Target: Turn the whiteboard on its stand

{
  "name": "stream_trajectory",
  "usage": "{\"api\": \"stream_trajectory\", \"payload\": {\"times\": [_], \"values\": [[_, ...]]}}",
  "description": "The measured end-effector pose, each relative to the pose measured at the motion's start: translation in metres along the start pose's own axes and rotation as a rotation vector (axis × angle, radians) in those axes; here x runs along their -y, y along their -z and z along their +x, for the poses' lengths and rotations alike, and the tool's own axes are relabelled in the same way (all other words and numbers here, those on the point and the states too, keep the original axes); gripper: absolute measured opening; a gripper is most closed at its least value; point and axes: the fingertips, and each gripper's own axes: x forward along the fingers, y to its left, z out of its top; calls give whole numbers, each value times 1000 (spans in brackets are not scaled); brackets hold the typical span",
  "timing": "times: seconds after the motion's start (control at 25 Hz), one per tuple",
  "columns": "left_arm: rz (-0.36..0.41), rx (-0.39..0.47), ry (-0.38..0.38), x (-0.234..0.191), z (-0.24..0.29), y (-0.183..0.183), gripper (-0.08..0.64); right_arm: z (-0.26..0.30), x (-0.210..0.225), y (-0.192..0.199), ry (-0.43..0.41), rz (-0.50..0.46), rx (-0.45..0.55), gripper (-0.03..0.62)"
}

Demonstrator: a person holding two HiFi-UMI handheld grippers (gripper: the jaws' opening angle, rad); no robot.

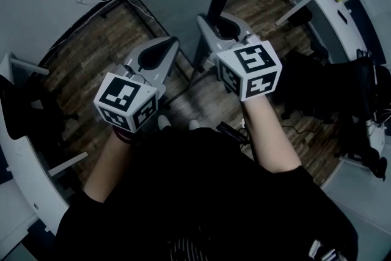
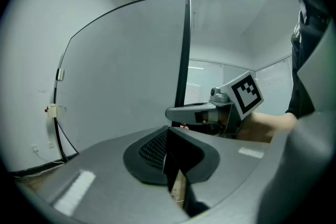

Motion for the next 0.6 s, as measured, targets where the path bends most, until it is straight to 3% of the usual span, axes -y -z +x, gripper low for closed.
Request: {"api": "stream_trajectory", "payload": {"times": [0.28, 0.6], "values": [[5, 5, 10, 1, -3, -2, 3, 19, -8, -3, -60, 18, -13, 69], [17, -6, 49, 15, -5, 2, 2, -42, -8, -4, -97, 95, 95, 106]]}}
